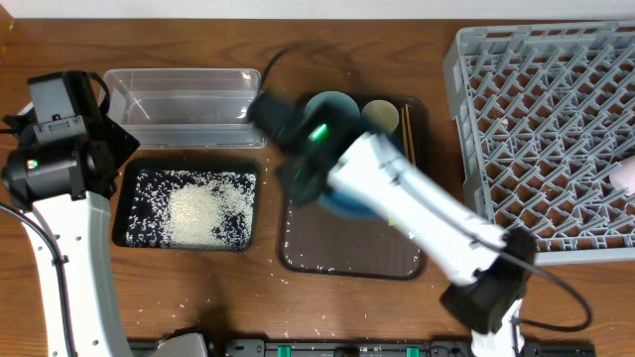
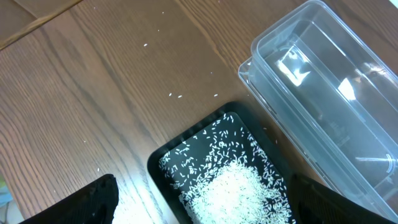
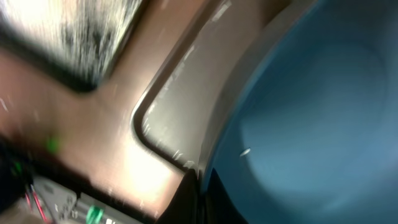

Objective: Sort waste into correct bins and load items into the dishwasher rack
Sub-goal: 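Lift the blue bowl with the right gripper and place it in the rack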

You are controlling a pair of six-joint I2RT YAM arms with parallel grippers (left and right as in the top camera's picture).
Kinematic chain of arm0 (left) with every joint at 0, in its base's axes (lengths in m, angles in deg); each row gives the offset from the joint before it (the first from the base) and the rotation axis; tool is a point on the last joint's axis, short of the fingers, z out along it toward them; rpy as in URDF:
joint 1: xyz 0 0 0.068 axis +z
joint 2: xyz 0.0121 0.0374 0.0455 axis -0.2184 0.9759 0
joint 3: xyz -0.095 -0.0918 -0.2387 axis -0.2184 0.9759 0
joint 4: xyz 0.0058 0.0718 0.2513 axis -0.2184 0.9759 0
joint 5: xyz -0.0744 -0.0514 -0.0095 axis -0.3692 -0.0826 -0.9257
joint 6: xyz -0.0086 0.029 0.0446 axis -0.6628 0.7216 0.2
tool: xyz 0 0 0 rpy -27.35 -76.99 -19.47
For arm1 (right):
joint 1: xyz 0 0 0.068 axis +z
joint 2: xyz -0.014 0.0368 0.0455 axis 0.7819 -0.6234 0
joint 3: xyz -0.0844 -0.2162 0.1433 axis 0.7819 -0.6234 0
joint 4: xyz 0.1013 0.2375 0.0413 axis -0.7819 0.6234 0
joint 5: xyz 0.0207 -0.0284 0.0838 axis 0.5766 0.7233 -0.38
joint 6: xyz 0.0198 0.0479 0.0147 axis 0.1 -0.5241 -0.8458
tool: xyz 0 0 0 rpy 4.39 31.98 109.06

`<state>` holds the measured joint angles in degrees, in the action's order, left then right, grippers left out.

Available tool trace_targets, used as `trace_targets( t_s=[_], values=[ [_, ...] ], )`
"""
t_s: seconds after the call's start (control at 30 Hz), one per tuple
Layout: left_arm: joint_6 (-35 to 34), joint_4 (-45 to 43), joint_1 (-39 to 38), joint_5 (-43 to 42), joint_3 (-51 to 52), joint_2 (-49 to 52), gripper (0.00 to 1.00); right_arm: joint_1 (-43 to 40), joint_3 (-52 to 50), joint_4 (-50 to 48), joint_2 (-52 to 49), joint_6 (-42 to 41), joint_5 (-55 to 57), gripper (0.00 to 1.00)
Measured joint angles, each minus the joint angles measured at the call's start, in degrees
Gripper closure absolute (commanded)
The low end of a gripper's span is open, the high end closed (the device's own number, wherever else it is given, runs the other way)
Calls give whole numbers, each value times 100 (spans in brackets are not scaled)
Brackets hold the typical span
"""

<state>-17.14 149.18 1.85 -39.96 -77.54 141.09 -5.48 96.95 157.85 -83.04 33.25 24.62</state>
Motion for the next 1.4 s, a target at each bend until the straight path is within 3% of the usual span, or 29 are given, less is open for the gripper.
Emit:
trace_targets(
  t_s=[0.17,0.3,0.5,0.6,0.77,0.97,1.2,1.4],
  values=[
    [0,0,2,0,0,2,12,-1880,1016,-76,0,511,-4,99],
    [0,-2,2,0,0,0,12,-3348,1134,-459,-2,964,-509,99],
    [0,0,0,0,0,2,11,-5515,1119,-1141,-306,1711,-2549,99],
    [0,0,0,0,0,2,12,-6450,1113,-1637,-741,1989,-4168,99],
    [0,2,2,0,0,2,11,-7167,1078,-2927,-1558,2011,-6522,99],
    [0,0,0,0,0,2,11,-7340,1051,-4562,-2404,669,-8194,99],
    [0,0,0,0,0,2,12,-7337,1056,-4634,-2428,-223,-8741,99],
    [0,0,0,0,0,2,11,-7434,1058,-4247,-2428,-518,-8848,99]
  ],
)
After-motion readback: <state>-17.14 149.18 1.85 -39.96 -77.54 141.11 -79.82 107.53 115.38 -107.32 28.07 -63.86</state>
